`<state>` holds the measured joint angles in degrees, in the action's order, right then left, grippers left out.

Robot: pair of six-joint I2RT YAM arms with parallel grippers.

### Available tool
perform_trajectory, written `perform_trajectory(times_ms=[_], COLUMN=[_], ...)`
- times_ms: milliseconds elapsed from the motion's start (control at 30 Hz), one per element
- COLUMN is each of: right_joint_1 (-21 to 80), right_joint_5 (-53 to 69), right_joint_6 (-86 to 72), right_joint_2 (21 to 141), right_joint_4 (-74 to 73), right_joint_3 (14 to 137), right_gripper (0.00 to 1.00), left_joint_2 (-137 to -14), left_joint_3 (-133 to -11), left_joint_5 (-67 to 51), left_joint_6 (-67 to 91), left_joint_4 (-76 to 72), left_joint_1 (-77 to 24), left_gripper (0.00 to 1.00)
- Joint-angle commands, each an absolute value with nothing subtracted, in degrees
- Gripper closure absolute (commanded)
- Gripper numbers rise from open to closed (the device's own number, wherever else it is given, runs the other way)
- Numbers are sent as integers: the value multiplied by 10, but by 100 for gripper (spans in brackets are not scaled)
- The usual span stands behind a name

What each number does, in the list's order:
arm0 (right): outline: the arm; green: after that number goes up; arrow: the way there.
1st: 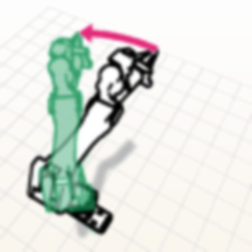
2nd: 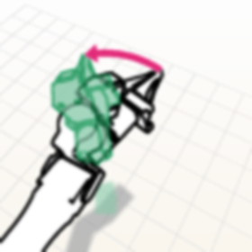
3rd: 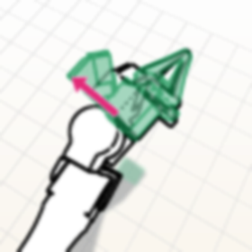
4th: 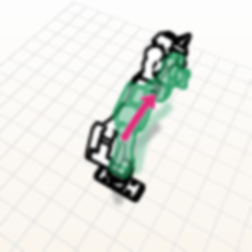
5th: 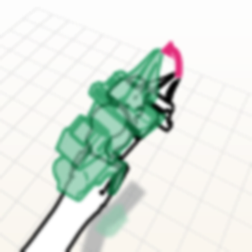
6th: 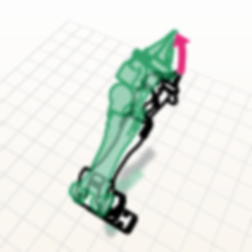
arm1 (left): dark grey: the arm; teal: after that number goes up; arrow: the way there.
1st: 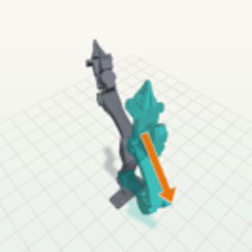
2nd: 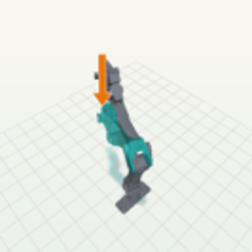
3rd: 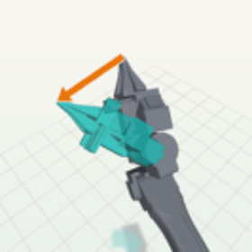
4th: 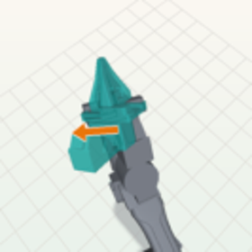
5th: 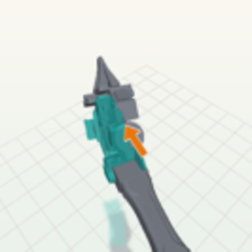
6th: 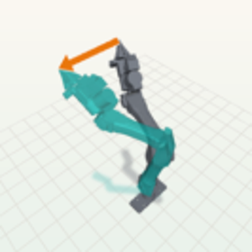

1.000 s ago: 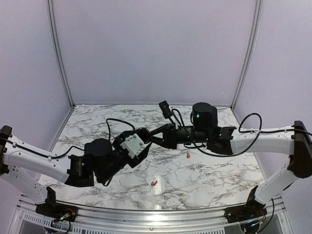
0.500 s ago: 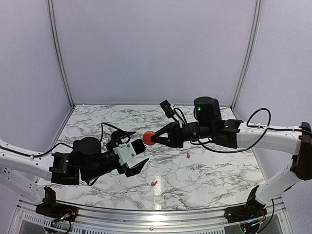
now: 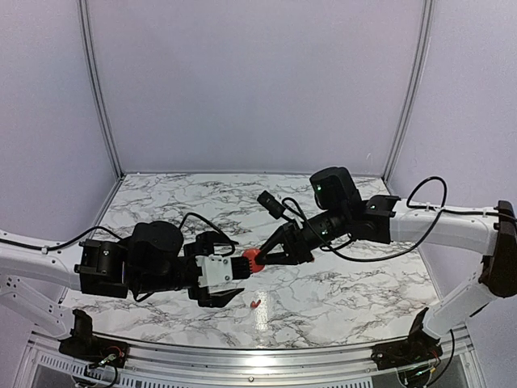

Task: Insert the wireless bluetooth earbuds into the charging case
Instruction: Pass from the right arm to the left

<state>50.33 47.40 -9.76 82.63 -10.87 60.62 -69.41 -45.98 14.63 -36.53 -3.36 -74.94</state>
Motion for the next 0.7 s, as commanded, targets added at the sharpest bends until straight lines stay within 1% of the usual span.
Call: perform_trajectory(times_ms=[0, 300, 667], right_joint_1=[515, 519, 524], right_joint_5=[503, 520, 558], right_joint_6=[-84, -71, -60], right_joint_2=[843, 867, 893], right_joint_4=[-137, -165, -188], right_joint_3=[630, 647, 659], right_gripper=[95, 95, 95], left_joint_2=[-706, -741, -779], left_joint_3=[-493, -537, -573], left_joint_5=[96, 51, 53], left_joint_6=[-373, -393, -447], left_joint_4=[24, 51, 90], left_joint_1=[-748, -749, -755], left_gripper=[8, 13, 20])
